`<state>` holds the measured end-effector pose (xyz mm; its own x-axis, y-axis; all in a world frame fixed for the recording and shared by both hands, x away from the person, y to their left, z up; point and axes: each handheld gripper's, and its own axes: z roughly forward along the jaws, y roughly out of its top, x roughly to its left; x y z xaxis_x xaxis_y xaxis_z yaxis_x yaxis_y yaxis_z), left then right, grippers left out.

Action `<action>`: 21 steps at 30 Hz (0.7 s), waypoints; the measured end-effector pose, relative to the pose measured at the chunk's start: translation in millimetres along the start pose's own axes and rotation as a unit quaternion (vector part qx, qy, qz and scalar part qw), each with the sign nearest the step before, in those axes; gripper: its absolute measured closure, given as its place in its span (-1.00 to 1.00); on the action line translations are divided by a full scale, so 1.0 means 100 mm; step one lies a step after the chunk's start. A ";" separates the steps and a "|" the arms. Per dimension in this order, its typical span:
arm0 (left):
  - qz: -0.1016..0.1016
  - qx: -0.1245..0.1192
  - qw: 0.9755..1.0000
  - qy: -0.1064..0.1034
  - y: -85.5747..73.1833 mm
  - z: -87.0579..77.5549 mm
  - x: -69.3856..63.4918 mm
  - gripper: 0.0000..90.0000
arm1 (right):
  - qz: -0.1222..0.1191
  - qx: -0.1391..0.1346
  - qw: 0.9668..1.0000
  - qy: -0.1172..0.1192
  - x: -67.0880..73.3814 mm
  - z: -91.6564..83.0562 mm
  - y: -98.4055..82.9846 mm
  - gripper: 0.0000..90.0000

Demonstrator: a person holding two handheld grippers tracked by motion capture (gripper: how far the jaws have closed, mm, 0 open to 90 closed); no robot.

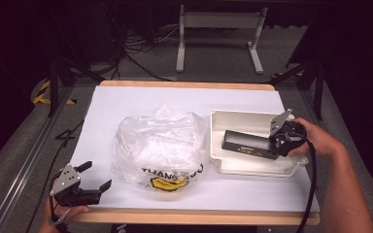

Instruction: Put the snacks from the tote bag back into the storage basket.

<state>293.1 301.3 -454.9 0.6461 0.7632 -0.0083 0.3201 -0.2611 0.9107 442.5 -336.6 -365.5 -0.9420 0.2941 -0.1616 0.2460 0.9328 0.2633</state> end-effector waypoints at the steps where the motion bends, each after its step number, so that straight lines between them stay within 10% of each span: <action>1: -0.001 0.000 1.000 0.000 0.00 0.00 0.00 -0.88 | 0.000 -0.005 1.000 -0.006 -0.01 0.00 0.00 -0.22; 11: 0.005 -0.001 1.000 -0.001 0.03 0.03 0.00 -0.88 | 0.012 -0.061 0.997 -0.035 0.06 -0.17 -0.04 -0.27; 21: 0.006 -0.004 1.000 -0.004 0.05 0.07 0.01 -0.88 | 0.029 -0.149 0.986 -0.064 0.20 -0.33 -0.03 -0.36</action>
<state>300.4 297.1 -453.1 0.6560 0.7548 -0.0012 0.3070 -0.2653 0.9140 415.8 -340.2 -337.9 -0.8874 0.3860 -0.2519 0.2018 0.8168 0.5405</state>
